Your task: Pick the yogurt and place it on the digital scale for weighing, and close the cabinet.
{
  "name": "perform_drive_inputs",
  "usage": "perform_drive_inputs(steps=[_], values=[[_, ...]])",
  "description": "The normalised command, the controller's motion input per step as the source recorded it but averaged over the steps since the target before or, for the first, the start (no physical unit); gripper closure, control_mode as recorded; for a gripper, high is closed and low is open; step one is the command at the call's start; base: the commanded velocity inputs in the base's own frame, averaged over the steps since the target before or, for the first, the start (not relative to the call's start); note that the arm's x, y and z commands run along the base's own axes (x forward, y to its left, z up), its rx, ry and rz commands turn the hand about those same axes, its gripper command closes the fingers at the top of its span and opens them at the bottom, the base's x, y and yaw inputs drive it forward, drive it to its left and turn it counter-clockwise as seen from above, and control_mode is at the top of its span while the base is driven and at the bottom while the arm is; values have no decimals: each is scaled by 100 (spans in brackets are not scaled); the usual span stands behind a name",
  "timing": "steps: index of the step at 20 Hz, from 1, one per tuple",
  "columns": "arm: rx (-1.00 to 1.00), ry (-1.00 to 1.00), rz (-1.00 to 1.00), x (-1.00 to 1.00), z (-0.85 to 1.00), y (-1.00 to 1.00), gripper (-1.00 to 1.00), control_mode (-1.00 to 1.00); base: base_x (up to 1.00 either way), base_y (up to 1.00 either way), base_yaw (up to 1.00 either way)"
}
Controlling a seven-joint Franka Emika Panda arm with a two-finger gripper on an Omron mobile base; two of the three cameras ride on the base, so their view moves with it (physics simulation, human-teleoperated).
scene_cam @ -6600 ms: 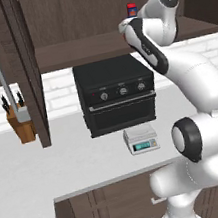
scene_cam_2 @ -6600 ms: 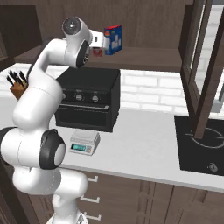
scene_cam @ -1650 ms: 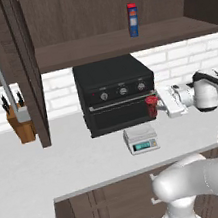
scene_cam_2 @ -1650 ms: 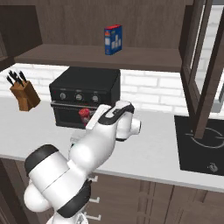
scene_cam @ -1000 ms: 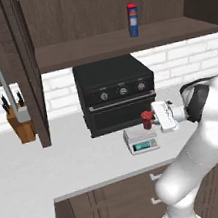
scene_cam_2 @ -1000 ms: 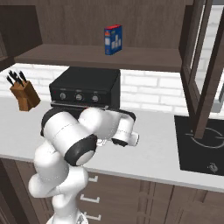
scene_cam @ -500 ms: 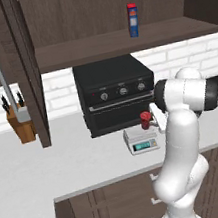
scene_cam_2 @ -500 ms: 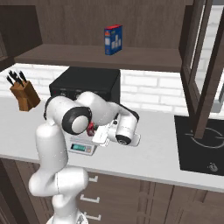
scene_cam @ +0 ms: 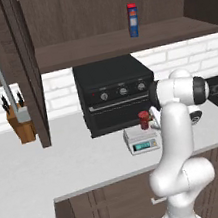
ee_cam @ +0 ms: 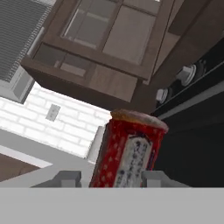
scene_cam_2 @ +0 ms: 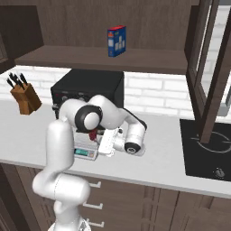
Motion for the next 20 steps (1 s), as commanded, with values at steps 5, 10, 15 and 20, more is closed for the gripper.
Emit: perform_drive_inputs(steps=[5, 10, 15, 20], values=[[0, -2, 0, -3, 0, -9, -100, -100, 0, 0, 0], [0, -21, 0, -48, 38, -19, -100, -100, 0, 0, 0], [0, -55, -5, -83, 95, -34, -100, -100, 0, 0, 0], [0, -46, -21, -80, 94, -45, -100, -100, 0, 0, 0]])
